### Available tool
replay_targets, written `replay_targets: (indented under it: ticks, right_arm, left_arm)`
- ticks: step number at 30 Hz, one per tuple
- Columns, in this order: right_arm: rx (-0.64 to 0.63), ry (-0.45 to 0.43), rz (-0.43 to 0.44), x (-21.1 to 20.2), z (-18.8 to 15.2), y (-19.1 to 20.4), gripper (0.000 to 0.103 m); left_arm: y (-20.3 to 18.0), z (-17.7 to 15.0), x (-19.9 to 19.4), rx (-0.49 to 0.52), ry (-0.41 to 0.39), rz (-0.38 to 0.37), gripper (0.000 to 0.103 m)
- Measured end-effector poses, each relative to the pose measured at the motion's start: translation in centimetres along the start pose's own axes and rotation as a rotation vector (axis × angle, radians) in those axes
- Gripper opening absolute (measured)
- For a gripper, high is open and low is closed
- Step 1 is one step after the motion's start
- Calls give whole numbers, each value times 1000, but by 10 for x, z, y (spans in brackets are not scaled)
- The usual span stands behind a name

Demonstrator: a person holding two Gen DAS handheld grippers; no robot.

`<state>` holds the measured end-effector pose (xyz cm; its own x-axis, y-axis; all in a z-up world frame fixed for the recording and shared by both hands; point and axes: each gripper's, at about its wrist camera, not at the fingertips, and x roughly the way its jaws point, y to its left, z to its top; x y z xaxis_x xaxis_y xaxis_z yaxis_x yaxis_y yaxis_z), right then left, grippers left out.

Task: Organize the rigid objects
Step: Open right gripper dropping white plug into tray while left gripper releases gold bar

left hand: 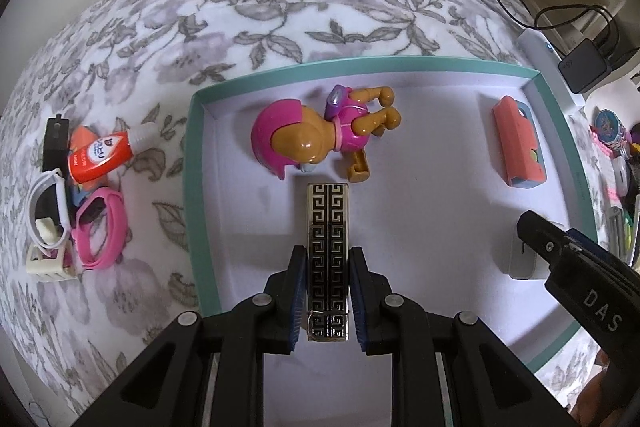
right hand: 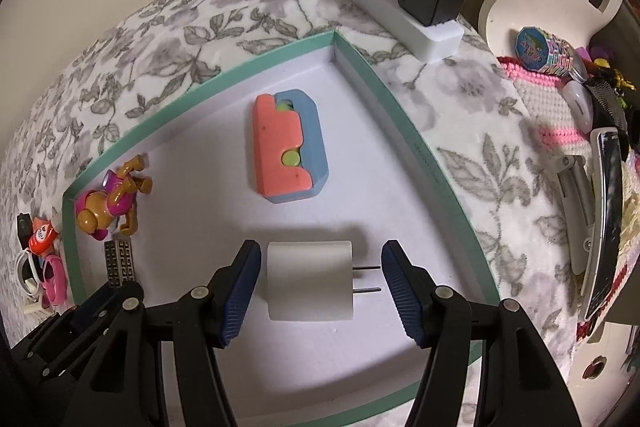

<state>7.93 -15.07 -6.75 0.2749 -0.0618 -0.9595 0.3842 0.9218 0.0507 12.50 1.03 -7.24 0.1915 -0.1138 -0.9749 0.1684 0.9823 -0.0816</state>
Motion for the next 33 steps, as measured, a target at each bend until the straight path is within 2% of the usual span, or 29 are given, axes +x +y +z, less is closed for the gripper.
replay_targets:
  ticks: [4,6,8,17,20,24,30,33]
  right_arm:
    - [-3,-4,-6,-4,1,0,64]
    - [1,-12,1,-8,1,0,64]
    - [5,-25,9,-13,3,-1,65]
    - [16,-100,55,-41,4,-1,65]
    - [5,-106,60,-42,5,3,65]
    - [-7,-99,56,-40,4,6,65]
    - [-48,-82,35,-27,3,12,65]
    - [-68,-84,17,-22,2,14,72]
  left_arm:
    - [5,2,-5,-5,-1,-9,25]
    - [7,4,-12,-8,-15,-10,31]
    - [8,6,-20,-15,-34,-9,44]
    - [15,10,-48,-50,-112,6,46]
    - [19,9,-49,-63,-124,16,53]
    - [23,9,-50,-81,-131,27,56]
    - [35,11,-50,-128,-153,61,79]
    - [44,11,-49,-165,-159,77,87]
